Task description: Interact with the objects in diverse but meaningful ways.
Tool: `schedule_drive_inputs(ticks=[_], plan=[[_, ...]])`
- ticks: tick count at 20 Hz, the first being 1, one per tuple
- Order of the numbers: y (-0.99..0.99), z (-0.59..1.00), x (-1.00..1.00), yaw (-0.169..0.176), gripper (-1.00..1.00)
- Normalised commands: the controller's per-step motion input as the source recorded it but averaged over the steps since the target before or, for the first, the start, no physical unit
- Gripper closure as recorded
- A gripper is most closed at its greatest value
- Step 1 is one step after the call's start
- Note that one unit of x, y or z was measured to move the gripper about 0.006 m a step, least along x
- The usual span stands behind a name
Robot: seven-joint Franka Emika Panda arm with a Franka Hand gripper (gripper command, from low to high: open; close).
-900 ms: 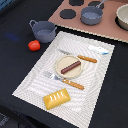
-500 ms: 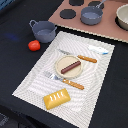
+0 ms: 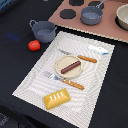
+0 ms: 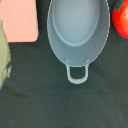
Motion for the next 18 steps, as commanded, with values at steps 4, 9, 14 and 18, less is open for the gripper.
schedule_drive_inputs(ticks=[4,9,14,18], plan=[[-0.52,-0.25,0.10,0.010,-1.00],[-0.45,-0.17,0.00,0.050,-1.00],[-0.48,-0.24,-0.03,0.078,-1.00],[-0.41,-0.22,-0.04,0.080,-1.00]])
